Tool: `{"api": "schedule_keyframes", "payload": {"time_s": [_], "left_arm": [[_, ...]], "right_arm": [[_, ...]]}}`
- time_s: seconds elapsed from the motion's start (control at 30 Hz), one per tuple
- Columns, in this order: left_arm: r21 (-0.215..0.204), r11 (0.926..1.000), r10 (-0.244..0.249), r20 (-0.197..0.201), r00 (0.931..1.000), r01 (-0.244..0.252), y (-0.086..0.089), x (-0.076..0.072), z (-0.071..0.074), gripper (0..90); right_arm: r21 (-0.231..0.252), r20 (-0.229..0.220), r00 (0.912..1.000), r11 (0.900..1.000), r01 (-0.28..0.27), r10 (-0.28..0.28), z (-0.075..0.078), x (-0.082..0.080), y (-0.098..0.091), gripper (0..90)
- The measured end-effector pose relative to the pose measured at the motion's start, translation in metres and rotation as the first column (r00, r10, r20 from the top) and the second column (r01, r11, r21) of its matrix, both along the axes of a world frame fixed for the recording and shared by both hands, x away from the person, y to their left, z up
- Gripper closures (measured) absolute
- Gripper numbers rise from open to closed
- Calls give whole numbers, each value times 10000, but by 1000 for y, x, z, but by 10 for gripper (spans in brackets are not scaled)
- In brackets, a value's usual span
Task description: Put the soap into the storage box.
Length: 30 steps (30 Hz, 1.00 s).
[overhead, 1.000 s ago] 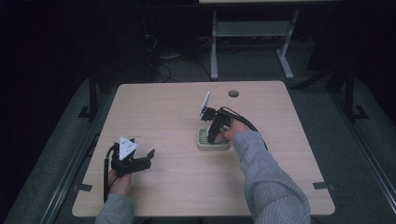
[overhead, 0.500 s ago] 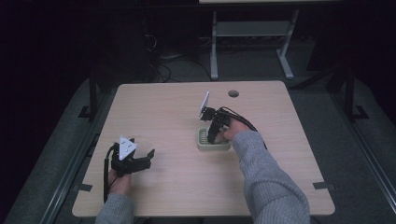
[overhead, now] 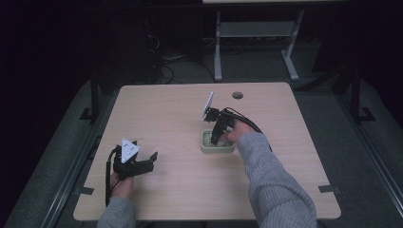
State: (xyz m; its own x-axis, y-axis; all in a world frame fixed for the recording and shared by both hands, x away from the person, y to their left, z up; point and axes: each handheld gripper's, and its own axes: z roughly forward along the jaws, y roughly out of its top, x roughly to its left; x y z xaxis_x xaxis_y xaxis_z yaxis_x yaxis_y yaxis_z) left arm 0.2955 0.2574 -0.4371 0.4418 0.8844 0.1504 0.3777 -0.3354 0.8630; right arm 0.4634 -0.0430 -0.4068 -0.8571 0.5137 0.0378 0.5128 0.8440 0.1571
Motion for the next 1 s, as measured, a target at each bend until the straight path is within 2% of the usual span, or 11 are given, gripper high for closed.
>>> {"api": "schedule_keyframes", "payload": {"time_s": [0.5,1.0], "left_arm": [[9,10000,-20,-27,10000,20,0,0,0,148],[103,9999,-28,-52,10000,29,0,0,0,148]], "right_arm": [[380,71,9996,9990,253,-256,13,-6,-12,229],[667,135,9985,9964,528,-538,26,-14,-32,230]]}}
